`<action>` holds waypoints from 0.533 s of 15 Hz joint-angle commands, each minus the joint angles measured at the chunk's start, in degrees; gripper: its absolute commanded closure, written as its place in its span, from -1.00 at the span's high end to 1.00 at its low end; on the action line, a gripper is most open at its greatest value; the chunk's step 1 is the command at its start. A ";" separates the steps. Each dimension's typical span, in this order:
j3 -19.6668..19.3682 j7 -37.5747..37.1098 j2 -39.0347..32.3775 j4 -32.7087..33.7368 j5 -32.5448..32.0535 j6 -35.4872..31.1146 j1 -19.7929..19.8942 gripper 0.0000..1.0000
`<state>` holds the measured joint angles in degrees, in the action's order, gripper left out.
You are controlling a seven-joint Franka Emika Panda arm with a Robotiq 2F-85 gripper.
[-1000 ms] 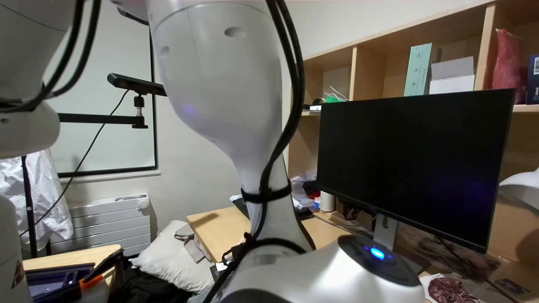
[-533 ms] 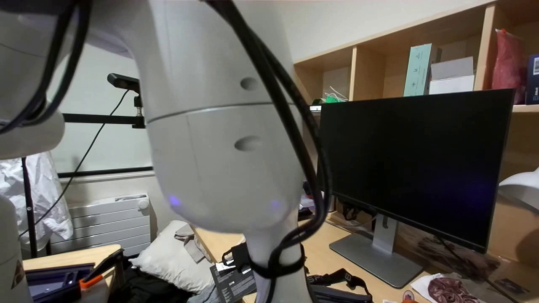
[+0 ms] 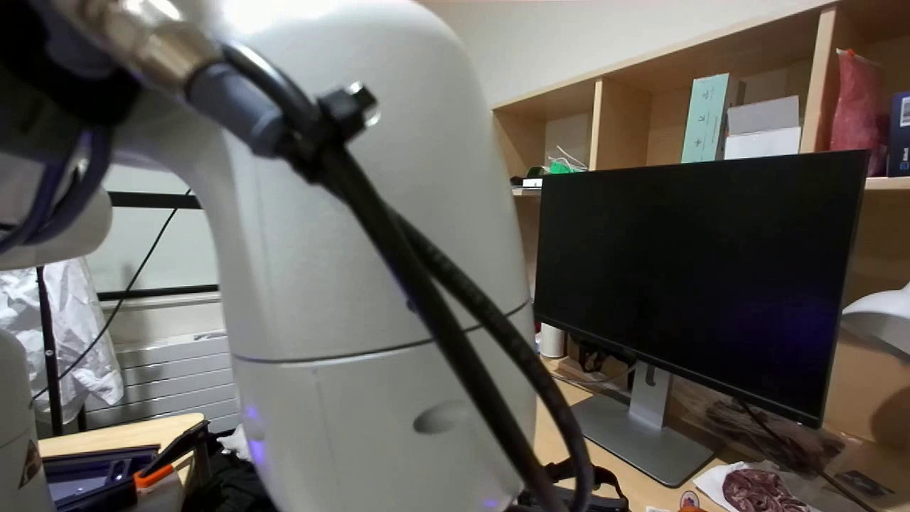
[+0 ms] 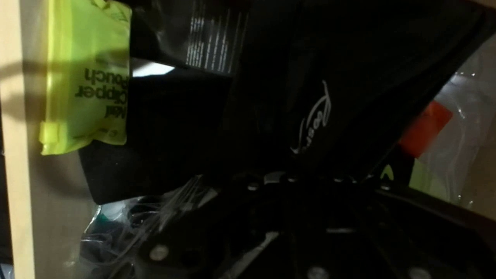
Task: Put the black purse in the top drawer
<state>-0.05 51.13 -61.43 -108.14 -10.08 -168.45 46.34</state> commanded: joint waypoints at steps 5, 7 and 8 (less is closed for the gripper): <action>2.09 2.59 0.95 -0.15 -1.81 1.21 3.14 0.18; 2.02 2.37 2.51 -1.35 -1.72 2.24 2.96 0.43; 2.10 2.29 3.53 -2.21 -1.64 2.37 2.91 0.56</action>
<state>0.92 52.13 -61.65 -107.32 -10.67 -168.02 47.85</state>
